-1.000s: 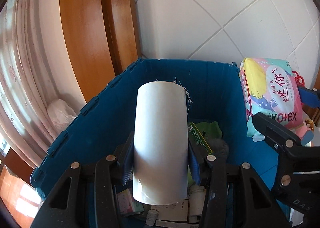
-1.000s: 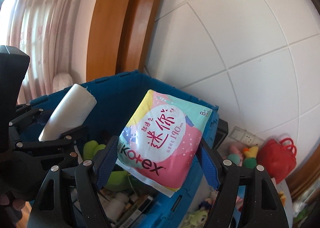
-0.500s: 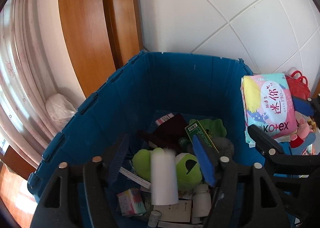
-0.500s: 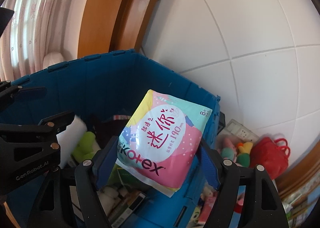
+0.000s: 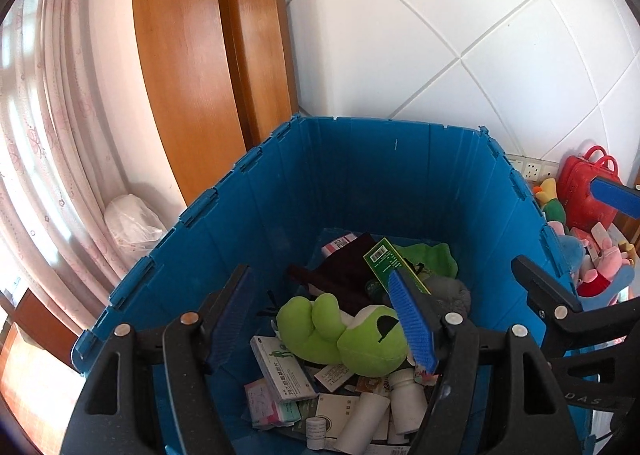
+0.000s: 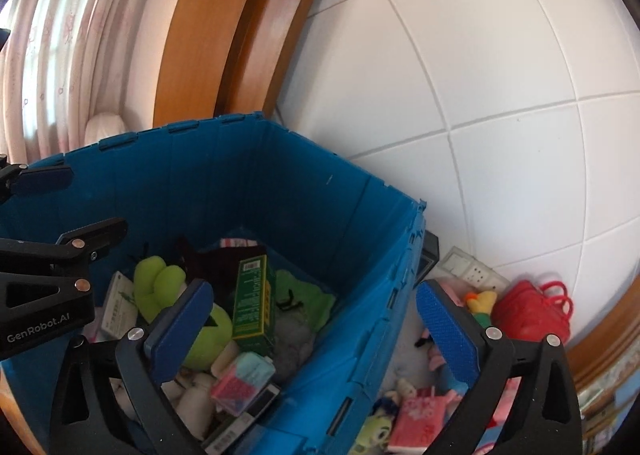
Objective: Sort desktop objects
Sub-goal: 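Move both tools back over the pile on the table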
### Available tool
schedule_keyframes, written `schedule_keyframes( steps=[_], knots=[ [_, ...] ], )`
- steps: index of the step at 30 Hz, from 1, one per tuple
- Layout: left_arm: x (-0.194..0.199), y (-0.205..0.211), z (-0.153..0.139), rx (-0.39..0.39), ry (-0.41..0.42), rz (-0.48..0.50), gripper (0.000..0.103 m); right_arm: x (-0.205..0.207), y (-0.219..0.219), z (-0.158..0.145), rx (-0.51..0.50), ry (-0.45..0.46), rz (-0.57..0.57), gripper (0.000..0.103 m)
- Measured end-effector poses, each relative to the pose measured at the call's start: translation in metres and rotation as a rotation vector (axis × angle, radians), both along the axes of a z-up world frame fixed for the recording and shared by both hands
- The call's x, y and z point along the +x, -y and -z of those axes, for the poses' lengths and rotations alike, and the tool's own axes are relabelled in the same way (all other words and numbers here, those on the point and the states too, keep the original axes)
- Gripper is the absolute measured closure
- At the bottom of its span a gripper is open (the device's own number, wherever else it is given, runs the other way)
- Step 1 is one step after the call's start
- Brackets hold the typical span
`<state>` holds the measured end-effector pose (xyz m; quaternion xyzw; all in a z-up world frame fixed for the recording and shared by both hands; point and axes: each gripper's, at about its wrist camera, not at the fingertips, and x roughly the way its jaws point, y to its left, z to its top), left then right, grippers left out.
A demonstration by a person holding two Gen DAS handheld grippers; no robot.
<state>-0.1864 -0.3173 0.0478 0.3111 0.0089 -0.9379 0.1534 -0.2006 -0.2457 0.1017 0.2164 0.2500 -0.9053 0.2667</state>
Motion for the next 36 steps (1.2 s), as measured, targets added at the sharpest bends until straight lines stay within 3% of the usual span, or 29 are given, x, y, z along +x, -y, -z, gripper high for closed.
schedule_keyframes(
  steps=[6,11,21,28,36],
  knots=[
    [0.037,-0.014,-0.008,0.017,-0.093,0.010,0.029,0.027,-0.034,-0.007,-0.070,-0.018,0.006,0.000],
    [0.068,-0.044,-0.008,0.055,-0.170,0.077,0.026,0.056,-0.091,-0.007,-0.169,-0.041,0.044,0.000],
    [0.099,-0.157,-0.020,0.046,-0.318,0.269,0.025,0.069,-0.238,0.026,-0.226,-0.010,0.299,0.000],
    [0.070,-0.262,0.000,0.053,-0.234,0.404,0.025,0.047,-0.366,0.059,-0.225,0.069,0.467,0.000],
    [0.029,-0.343,0.066,0.069,-0.040,0.375,0.025,0.015,-0.488,0.113,-0.164,0.175,0.591,0.000]
  ],
)
